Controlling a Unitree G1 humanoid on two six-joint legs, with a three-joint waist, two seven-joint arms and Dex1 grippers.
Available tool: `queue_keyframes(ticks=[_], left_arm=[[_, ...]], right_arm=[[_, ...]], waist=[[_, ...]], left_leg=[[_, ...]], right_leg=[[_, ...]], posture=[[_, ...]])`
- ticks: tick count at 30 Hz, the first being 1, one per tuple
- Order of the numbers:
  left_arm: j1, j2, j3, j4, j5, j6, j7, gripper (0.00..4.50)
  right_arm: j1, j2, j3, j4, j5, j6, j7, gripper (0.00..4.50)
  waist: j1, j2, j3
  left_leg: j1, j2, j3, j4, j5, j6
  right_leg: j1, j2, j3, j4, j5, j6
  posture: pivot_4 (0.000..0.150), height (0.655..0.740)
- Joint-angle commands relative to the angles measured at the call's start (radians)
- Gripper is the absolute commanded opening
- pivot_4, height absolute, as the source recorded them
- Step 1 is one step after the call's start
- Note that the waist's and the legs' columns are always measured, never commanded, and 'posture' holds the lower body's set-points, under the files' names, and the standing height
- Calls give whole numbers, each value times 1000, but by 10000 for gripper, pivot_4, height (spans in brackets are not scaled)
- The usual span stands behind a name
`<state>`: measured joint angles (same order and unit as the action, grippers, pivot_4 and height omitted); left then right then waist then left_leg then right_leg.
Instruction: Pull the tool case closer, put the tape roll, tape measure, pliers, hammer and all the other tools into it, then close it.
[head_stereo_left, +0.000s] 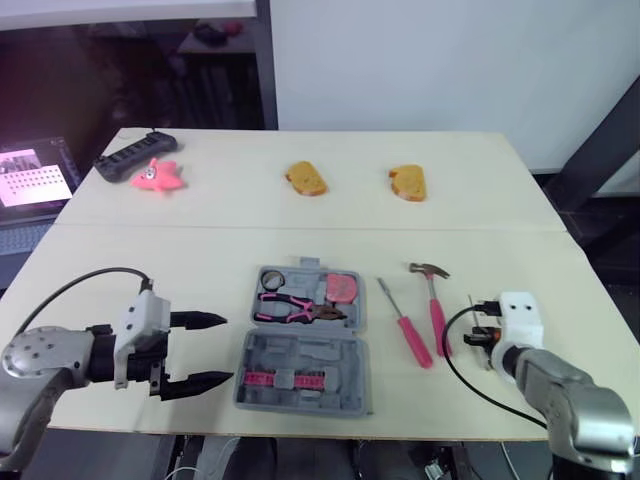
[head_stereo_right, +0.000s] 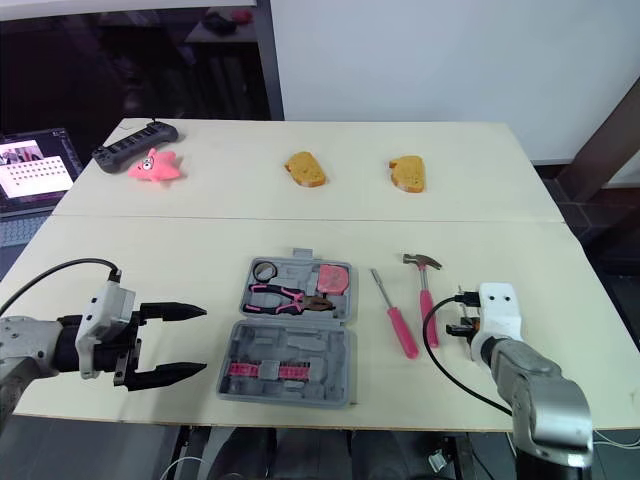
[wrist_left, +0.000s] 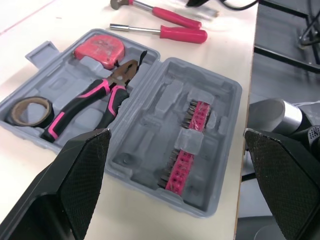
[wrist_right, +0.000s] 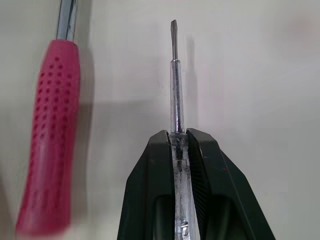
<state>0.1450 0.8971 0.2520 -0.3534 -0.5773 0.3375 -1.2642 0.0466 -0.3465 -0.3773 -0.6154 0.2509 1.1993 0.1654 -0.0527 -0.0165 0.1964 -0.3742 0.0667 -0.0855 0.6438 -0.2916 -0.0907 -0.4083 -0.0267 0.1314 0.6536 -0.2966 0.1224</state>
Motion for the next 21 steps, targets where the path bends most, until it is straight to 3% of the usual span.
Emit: queue_keyframes(ticks=[1,6,12,21], left_arm=[[-18,12,-5,14,5,-12,-13,45000],[-39,13,-25,49,20,-27,-33,45000],[-37,13,-30,60,25,-38,-45,45000],[-28,26,-14,51,21,-33,-49,45000]], right_arm=[[8,5,-16,-221,108,80,65,243],[31,55,62,-420,239,257,59,243],[104,136,198,-432,378,310,-118,243],[161,182,310,-408,290,317,-214,243]], waist=[[-10,0,0],[-15,0,0],[-14,0,0],[-17,-1,0]], left_leg=[[0,0,0,0,0,0],[0,0,-1,-1,0,0],[0,0,-1,-1,0,0],[-1,0,0,-1,0,0]], right_leg=[[0,0,0,0,0,0],[0,0,0,1,0,0],[0,0,0,0,0,0],[-1,0,0,0,-1,0]], posture=[[1500,7400],[1500,7400],[1500,7400],[1500,7400]])
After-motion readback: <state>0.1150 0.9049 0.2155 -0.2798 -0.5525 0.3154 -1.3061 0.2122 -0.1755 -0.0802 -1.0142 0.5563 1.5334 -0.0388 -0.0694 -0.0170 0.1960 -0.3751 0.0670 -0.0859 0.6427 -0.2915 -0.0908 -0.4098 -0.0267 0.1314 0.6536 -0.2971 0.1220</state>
